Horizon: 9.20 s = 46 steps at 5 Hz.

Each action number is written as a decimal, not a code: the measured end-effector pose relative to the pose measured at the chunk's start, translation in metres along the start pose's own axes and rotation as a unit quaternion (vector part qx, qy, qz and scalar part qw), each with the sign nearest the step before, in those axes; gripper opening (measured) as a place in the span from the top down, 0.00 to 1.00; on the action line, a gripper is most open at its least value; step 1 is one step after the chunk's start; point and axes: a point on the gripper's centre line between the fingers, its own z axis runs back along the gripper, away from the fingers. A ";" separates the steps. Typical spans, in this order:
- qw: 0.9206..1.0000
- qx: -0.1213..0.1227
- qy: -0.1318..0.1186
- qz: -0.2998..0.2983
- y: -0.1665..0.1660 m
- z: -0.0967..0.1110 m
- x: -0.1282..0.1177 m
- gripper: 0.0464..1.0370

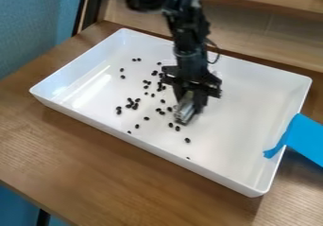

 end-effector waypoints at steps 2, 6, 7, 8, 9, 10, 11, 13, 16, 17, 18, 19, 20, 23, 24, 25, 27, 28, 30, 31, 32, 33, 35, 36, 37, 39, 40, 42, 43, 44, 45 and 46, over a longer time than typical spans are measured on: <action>1.000 -0.002 0.008 0.014 0.053 0.004 -0.014 0.65; 0.999 0.017 -0.002 0.033 0.149 0.008 -0.029 0.65; 1.000 0.017 0.003 0.015 0.173 0.012 -0.042 0.65; 1.000 -0.008 0.009 0.022 0.180 0.017 -0.056 0.65; 0.998 -0.050 0.020 0.033 0.153 0.028 -0.060 0.65; 0.997 -0.072 -0.004 0.027 0.107 0.058 -0.041 0.65; 0.996 -0.080 -0.008 0.024 0.055 0.069 -0.029 0.65; 0.996 -0.083 0.005 0.034 -0.043 0.064 -0.022 0.65; 0.998 -0.061 -0.006 0.032 -0.113 0.037 -0.024 0.65; 0.998 -0.056 -0.009 0.030 -0.115 0.030 -0.030 0.65; 0.999 -0.048 -0.001 0.022 -0.110 0.018 -0.042 0.65; 0.999 -0.040 0.001 0.008 -0.105 0.011 -0.050 0.65; 0.999 -0.030 -0.001 0.013 -0.093 0.007 -0.049 0.65; 0.999 -0.030 -0.001 0.030 -0.034 0.009 -0.061 0.65; 0.999 -0.030 0.002 0.041 -0.017 0.011 -0.067 0.65; 0.998 -0.025 0.004 0.051 0.001 0.011 -0.068 0.65; 0.999 -0.002 -0.010 0.050 0.046 0.011 -0.068 0.65; 0.999 0.009 -0.012 0.037 0.066 0.011 -0.074 0.65; 0.999 0.034 -0.022 0.015 0.104 0.013 -0.080 0.65; 0.999 0.043 -0.021 0.025 0.133 0.014 -0.081 0.65; 0.998 0.052 -0.019 0.025 0.157 0.016 -0.081 0.65; 0.998 0.056 -0.012 0.022 0.176 0.018 -0.084 0.65; 0.999 -0.007 0.024 0.046 0.146 0.033 -0.092 0.65; 0.998 -0.043 0.010 0.041 0.093 0.052 -0.072 0.65; 0.998 -0.056 0.002 0.034 0.049 0.063 -0.054 0.65; 0.999 -0.048 -0.003 0.023 -0.022 0.063 -0.018 0.65; 0.999 -0.035 0.001 0.024 -0.039 0.046 -0.005 0.65; 0.999 -0.017 0.005 0.036 -0.047 0.021 0.011 0.65; 0.999 -0.010 0.007 0.038 -0.046 0.012 0.015 0.65; 0.999 -0.001 0.007 0.042 -0.041 0.002 0.017 0.65; 0.999 0.005 -0.006 0.045 -0.026 0.003 0.023 0.65; 0.998 0.006 -0.008 0.059 -0.007 0.003 0.024 0.65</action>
